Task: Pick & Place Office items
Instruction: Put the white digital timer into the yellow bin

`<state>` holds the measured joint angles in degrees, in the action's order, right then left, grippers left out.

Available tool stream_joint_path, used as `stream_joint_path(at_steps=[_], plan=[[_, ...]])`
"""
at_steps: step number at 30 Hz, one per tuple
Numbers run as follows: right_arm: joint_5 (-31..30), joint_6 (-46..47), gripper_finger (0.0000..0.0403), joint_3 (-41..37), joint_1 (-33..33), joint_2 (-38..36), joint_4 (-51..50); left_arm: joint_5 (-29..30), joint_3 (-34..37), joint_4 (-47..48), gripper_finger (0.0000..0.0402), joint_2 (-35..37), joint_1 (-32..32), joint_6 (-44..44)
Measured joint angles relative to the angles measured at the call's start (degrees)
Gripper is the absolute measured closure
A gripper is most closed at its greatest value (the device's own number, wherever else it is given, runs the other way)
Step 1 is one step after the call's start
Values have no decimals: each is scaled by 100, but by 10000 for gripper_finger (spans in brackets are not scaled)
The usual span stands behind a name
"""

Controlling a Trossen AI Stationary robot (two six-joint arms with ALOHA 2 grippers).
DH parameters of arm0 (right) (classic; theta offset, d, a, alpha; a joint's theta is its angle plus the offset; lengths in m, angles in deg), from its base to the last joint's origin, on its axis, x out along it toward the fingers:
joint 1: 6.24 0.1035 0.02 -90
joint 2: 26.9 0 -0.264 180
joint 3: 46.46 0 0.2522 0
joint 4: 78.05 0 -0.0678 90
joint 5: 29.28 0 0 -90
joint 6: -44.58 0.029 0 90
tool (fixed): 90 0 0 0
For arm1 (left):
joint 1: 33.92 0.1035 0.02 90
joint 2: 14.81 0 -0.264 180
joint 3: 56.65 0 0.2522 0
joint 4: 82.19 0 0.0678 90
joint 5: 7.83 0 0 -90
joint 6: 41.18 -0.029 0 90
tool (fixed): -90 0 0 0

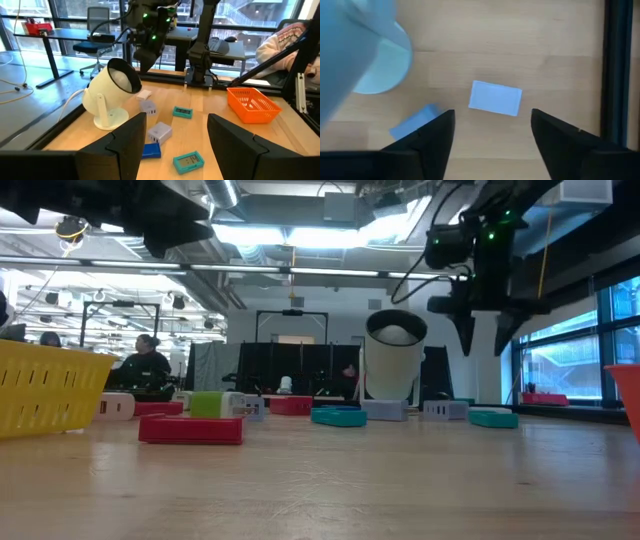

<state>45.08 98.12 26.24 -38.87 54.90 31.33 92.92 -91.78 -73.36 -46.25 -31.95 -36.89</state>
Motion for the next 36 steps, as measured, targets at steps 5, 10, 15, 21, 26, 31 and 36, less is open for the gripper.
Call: stream_joint_path(at_steps=[5,10,15,21,26,31,36], plan=[[8,199,114,0,-146,358,6,-34,0,42,194,1,0,-2],[133,175,123,0,-268,668,211,-34,0,258,194,0,0,-45],[247,148,127,-33,-403,802,437,-33,0,308,194,0,-2,-52],[429,98,127,-344,-568,802,708,-29,0,306,194,0,-1,-54],[500,81,127,-697,-629,802,1035,-24,0,304,194,0,-2,-54],[648,20,127,-973,-693,802,1431,-16,0,304,194,0,0,-54],[773,-69,127,-1073,-731,802,1724,-14,0,303,194,0,-2,-54]])
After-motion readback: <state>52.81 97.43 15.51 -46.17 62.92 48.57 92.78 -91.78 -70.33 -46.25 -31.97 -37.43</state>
